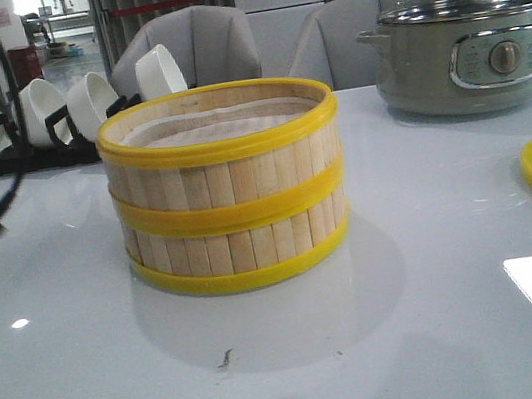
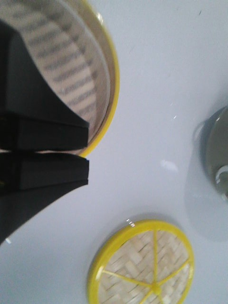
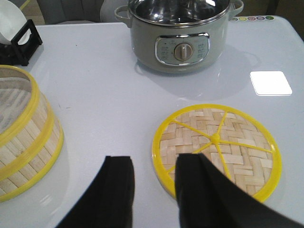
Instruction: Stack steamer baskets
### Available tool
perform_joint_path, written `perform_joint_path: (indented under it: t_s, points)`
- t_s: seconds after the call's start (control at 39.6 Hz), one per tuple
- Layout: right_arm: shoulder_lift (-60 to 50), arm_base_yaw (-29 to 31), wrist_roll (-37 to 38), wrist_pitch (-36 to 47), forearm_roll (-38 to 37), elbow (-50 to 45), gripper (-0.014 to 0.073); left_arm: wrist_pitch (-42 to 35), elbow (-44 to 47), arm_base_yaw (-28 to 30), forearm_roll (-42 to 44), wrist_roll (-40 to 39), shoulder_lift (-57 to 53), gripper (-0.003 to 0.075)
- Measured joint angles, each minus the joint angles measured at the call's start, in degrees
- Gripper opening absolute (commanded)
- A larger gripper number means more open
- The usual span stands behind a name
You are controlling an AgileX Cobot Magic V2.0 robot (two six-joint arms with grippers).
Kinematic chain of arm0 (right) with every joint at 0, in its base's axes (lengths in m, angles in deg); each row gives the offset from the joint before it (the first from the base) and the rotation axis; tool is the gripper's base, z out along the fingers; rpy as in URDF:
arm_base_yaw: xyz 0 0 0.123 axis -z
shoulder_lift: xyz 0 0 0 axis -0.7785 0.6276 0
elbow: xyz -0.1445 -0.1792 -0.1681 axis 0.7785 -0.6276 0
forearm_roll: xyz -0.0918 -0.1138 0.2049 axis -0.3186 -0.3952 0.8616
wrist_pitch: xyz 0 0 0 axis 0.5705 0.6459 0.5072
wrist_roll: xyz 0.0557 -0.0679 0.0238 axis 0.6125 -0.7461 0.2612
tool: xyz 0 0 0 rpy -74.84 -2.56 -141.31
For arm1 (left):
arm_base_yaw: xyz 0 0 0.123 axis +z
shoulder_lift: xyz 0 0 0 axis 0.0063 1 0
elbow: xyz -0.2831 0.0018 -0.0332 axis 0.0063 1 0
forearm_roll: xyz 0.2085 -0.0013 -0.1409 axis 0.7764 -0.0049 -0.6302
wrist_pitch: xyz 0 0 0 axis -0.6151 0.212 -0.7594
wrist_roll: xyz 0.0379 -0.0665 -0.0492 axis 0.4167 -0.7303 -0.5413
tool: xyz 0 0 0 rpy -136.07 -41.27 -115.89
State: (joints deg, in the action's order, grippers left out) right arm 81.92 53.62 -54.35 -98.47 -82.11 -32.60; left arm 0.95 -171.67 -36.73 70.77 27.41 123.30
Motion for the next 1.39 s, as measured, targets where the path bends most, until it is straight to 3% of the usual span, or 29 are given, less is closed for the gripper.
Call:
perform_joint_path:
  t_s: [0.35, 0.61, 1.01, 1.21, 1.39]
  points:
    - [0.0, 0.0, 0.0, 0.0, 0.0, 0.0, 0.034, 1.88, 1.68, 17.33, 0.37, -0.03, -17.06, 0.0087]
    - [0.0, 0.0, 0.0, 0.0, 0.0, 0.0, 0.034, -4.92, 22.84, 26.9, 0.52, -0.14, -35.69, 0.0087]
    - [0.0, 0.0, 0.0, 0.0, 0.0, 0.0, 0.034, -20.37, 66.16, 28.86, 0.41, -0.17, -64.65, 0.0087]
    - [0.0, 0.0, 0.0, 0.0, 0.0, 0.0, 0.034, -21.21, 79.27, 27.59, 0.41, -0.27, -73.08, 0.0087]
    - [0.0, 0.0, 0.0, -0.08, 0.0, 0.0, 0.034, -21.93, 84.5, 27.37, 0.32, -0.27, -77.04, 0.0087]
